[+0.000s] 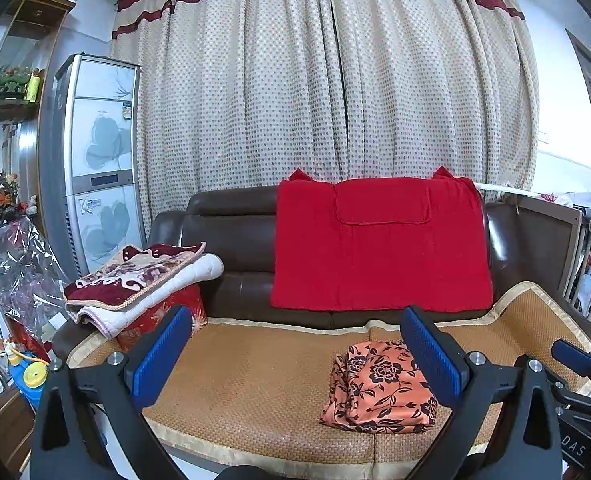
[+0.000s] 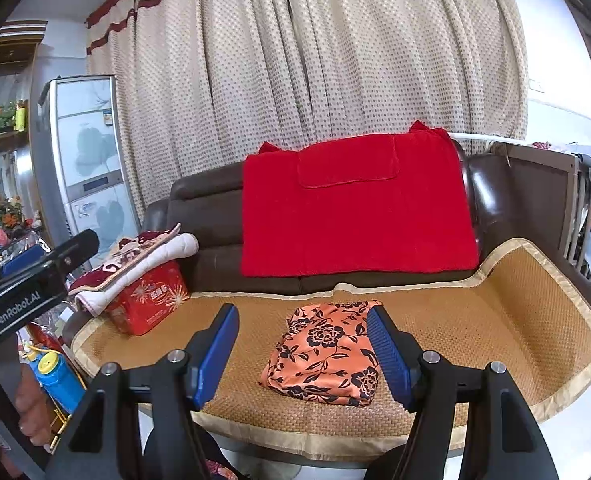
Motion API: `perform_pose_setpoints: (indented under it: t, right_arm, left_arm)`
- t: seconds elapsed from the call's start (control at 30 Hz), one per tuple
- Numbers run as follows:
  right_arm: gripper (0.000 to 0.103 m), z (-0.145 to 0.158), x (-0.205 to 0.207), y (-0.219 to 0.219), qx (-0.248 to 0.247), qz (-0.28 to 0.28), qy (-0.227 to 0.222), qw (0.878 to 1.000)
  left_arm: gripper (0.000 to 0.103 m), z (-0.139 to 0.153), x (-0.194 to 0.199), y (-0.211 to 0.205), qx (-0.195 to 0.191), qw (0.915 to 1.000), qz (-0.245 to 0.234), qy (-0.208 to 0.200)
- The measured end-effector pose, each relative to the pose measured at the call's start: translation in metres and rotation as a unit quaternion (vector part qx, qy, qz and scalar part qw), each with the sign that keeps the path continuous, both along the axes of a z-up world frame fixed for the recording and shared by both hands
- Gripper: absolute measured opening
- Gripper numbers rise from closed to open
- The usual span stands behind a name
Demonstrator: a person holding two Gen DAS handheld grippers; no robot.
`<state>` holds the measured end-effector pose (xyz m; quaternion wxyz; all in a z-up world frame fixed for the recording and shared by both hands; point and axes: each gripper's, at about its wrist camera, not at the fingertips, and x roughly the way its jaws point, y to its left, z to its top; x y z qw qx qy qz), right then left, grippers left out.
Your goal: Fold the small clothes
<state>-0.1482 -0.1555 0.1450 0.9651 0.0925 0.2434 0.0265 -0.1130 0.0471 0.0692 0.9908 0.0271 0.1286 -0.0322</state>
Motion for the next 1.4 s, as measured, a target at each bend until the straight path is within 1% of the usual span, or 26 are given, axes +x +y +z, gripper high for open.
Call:
perform_pose_setpoints:
  t: [0.53,0.77,1.07,1.4]
  right_arm:
    - [0.071,0.023,-0.028,0.001,-0.003,0.004,-0.03,1.0]
    - [0.071,0.029,-0.034,0.004,-0.005,0.007,-0.036,0.999]
    - [0.071,0.023,-0.024,0.005,-0.008,-0.002,-0.016,1.0]
    - [0.071,0.017,0.004,0.011,-0.017,-0.007,0.005,1.0]
  left_arm:
    - [0.103,0.028,-0.044,0.001,0.014,0.9986,0.001,-0.051]
    - [0.103,0.034,-0.054,-0.004,0.023,0.9979,-0.005,-0.06]
    - [0.103,0.034,-0.041,-0.001,0.02,0.9987,-0.004,-0.047]
    - [0.103,0.028,-0.006,0.0,0.008,0.9998,0.0,-0.02]
